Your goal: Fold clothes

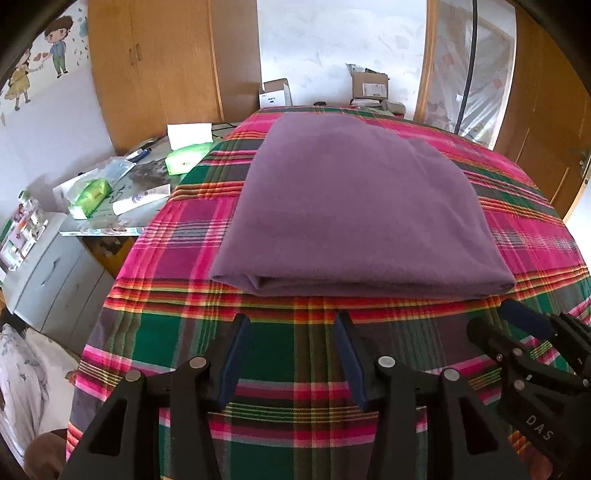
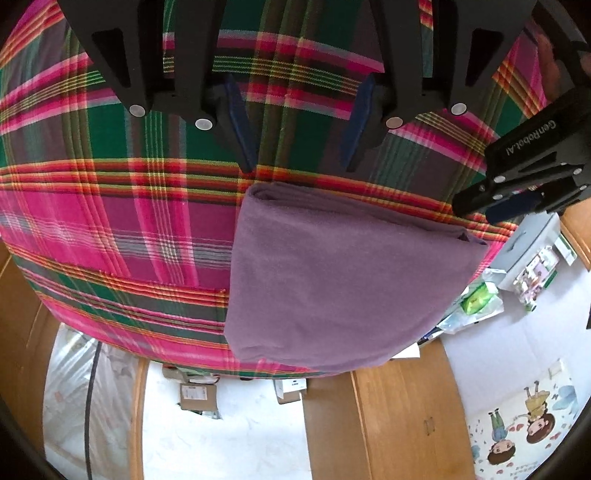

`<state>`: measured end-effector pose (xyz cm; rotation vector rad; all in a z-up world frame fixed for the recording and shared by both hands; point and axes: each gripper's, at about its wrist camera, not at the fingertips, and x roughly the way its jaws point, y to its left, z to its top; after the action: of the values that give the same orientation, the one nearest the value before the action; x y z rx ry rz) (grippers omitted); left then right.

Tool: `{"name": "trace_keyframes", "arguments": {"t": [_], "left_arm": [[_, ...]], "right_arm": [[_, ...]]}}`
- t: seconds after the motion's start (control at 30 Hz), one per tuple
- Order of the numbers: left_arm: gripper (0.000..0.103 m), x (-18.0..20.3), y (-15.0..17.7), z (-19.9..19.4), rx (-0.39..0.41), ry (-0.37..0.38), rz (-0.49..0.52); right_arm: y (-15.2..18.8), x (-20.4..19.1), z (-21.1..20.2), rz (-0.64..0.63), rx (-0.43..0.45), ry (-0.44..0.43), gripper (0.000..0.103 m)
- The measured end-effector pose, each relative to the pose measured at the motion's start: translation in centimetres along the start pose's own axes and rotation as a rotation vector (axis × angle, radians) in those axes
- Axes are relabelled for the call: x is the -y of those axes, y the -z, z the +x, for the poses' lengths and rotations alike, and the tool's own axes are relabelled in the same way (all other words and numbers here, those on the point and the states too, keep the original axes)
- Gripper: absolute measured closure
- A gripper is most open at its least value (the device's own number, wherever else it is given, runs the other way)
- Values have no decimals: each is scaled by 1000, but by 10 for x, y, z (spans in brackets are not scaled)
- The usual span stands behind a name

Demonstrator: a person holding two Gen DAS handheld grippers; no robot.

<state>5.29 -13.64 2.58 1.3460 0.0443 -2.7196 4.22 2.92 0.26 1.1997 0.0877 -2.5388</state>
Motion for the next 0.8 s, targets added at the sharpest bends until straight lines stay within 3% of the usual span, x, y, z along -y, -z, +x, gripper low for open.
{"name": "trace_keyframes", "arguments": {"t": [0.53,0.63,0.8], "left_arm": [[53,-6,-2,13,7,2,-27],[50,-8,-4,15,4,5,-28],[44,-7,-5,18,12,0,-28]], "right_arm": [[-7,-2,13,8,-13,125,49],[-8,2,15,23,-16,146,39],[-10,2,16,31,-19,154,35]]}}
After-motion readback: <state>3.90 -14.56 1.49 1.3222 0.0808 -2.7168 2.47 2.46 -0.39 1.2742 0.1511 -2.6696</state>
